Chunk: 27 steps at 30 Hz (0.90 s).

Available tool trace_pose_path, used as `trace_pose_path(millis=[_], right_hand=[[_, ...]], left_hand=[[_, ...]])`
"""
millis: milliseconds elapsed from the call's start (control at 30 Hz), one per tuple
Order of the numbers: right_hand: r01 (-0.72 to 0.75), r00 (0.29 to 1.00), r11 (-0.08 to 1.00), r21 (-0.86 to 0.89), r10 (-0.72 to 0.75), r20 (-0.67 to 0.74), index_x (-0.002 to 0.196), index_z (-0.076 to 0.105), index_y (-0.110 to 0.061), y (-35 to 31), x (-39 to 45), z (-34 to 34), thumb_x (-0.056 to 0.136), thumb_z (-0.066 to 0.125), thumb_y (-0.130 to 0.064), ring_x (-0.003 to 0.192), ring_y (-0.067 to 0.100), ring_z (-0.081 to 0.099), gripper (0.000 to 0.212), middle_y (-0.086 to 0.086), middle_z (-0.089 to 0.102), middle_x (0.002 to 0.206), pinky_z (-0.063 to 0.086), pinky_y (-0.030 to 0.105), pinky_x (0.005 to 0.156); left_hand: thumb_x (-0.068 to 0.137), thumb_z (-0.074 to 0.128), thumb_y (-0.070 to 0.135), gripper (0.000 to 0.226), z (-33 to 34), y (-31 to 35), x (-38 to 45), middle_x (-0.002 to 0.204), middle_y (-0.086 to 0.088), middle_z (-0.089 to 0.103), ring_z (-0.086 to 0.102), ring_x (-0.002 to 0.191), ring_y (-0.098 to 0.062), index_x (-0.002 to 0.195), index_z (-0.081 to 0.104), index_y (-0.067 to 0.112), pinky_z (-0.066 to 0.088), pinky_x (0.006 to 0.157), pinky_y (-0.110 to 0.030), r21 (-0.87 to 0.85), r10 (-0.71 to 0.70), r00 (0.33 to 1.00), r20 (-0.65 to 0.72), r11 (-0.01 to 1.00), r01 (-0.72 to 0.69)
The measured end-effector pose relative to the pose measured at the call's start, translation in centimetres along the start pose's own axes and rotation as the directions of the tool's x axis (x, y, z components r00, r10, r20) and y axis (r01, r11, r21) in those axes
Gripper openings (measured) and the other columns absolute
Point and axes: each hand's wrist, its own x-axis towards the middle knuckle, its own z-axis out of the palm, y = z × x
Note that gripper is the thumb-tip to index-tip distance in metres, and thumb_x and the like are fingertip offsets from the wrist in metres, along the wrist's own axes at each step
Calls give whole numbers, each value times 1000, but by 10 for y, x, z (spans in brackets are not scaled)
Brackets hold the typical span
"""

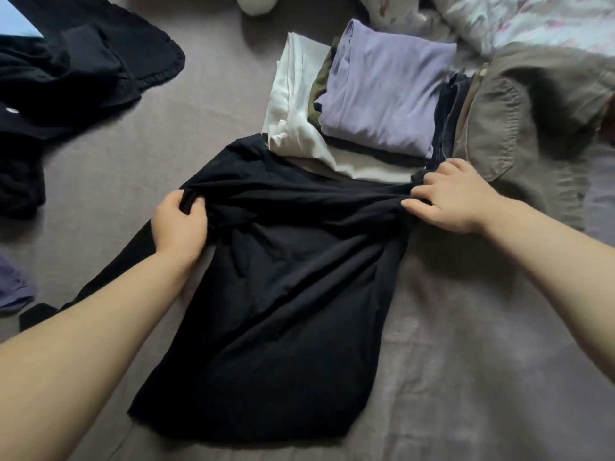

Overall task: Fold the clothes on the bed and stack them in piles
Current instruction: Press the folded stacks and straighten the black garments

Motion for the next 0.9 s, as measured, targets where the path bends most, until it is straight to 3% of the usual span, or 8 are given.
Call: trace_pose_path(millis=[67,167,267,400,500,600,733,900], right_hand=[[5,999,1000,9,-5,32,99,75,-27,-9,2,8,87,7,-55,103,31,50,75,9,63,99,29,42,103],[-48,987,995,93,61,-146,73,75,-7,-16,1,23,84,25,-42,82,36,54,62,16,60,84,48,44,71],[-161,841,887,432,353,-411,76,62,-1,-22,-11,23,88,52,-26,81,36,52,29,17,54,89,47,40,62],[-421,595,265,868,802,44,83,61,-7,-62,-35,57,88,59,-35,81,27,57,29,9,62,82,44,33,78],[-459,553,-312,832,632,543,95,59,-15,-100,-38,80,66,72,-60,96,26,64,55,5,66,96,50,41,94],[-396,545,-348,850,656,522,124,50,-9,-114,-23,73,80,75,-29,99,17,58,54,6,61,110,46,26,86],[-285,468,-344,894,764,444,112,60,-6,-117,-11,58,89,53,-2,92,18,57,24,12,64,107,40,16,73],[-390,510,-157,907,783,355,115,62,-3,-117,-7,48,92,46,-6,93,14,50,29,3,57,99,33,13,76]], left_hand=[[92,55,19,14,7,-2,-5,90,-8,62,56,89,-23,91,62,7,36,73,-26,24,3,999,44,1000,-4],[87,59,31,23,11,-10,-15,106,-9,61,55,106,-30,101,64,14,41,89,-38,245,36,998,43,969,-45],[88,57,49,49,12,12,0,130,-8,51,43,126,-29,127,54,21,28,106,-45,299,195,980,38,934,-197],[84,58,57,82,24,42,58,149,-11,33,29,138,-31,147,29,13,23,112,-44,358,3,983,182,931,-69],[86,63,48,58,30,42,78,134,-14,49,42,127,-33,128,49,10,31,104,-42,497,-15,969,246,860,-113],[94,54,21,28,23,43,82,122,-21,59,53,114,-36,114,56,2,39,94,-37,355,80,980,183,924,-141],[94,44,17,17,-11,47,95,126,-17,57,53,115,-33,108,53,14,38,95,-33,197,-32,985,-171,978,66],[90,52,24,14,-23,36,100,120,-11,62,56,113,-29,101,59,19,40,95,-31,172,30,997,-71,985,-18]])
